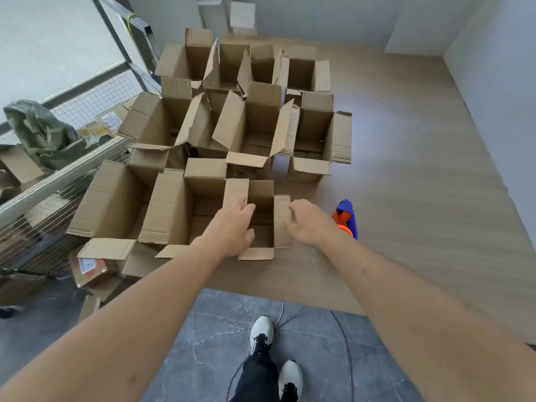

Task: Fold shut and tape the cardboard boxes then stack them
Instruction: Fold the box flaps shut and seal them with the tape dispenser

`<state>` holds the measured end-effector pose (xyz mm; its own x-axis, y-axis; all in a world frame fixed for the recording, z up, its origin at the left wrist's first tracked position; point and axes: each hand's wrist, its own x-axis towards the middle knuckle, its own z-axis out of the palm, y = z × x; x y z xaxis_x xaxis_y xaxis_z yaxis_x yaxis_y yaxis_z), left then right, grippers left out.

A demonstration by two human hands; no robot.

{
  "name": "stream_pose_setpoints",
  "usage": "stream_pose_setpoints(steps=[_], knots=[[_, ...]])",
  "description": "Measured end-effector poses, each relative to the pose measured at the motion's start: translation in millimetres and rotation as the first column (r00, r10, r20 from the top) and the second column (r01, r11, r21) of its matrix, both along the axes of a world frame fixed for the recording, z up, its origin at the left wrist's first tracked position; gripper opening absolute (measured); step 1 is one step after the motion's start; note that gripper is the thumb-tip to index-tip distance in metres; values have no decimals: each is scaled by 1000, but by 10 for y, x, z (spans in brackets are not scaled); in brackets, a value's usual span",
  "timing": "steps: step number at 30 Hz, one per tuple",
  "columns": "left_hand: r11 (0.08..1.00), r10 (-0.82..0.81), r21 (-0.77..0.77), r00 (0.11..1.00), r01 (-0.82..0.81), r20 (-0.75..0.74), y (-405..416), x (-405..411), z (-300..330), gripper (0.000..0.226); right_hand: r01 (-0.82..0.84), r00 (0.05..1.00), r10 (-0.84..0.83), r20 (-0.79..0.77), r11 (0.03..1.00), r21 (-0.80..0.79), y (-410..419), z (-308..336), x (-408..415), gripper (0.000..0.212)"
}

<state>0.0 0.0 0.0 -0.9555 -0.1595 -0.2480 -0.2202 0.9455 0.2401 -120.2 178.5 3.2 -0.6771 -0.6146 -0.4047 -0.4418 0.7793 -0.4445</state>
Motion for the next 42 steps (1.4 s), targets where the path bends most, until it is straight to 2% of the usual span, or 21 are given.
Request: stream_pose_setpoints(steps=[6,11,14,18,21,25,29,33,38,42], knots=[[999,-26,-42,993,21,-116,-203,-149,-260,56,175,982,-177,-66,984,-43,-520,-338,-202,55],[999,-9,-52,982,-1,-191,-247,-209,-348,58,279,941,-295,-165,954,-114,-639,-514,-244,26],[998,-32,-63,977,19,-211,-260,-258,-370,53,339,926,-349,-141,937,-87,-516,-550,-283,24],[994,-58,-100,978,38,-200,-248,-294,-351,46,422,907,-422,-15,906,16,-255,-564,-323,39],[989,-97,-132,976,72,-197,-182,-315,-321,43,486,873,-487,-8,870,77,-49,-584,-297,47],[984,-135,-144,970,107,-201,-19,-347,-249,38,528,849,-522,-81,843,102,222,-595,-208,38],[988,-119,-115,977,99,-179,222,-311,-214,35,571,821,-571,-28,817,76,528,-606,-145,32],[999,-26,-47,988,19,-150,459,-196,-240,39,556,831,-557,8,830,39,822,-619,-81,57],[971,195,156,977,-181,-80,679,-74,-302,60,454,891,-452,39,888,-72,1016,-653,73,49],[934,289,253,950,-252,-121,745,-65,-300,77,272,962,-270,33,950,-157,992,-601,207,65]])
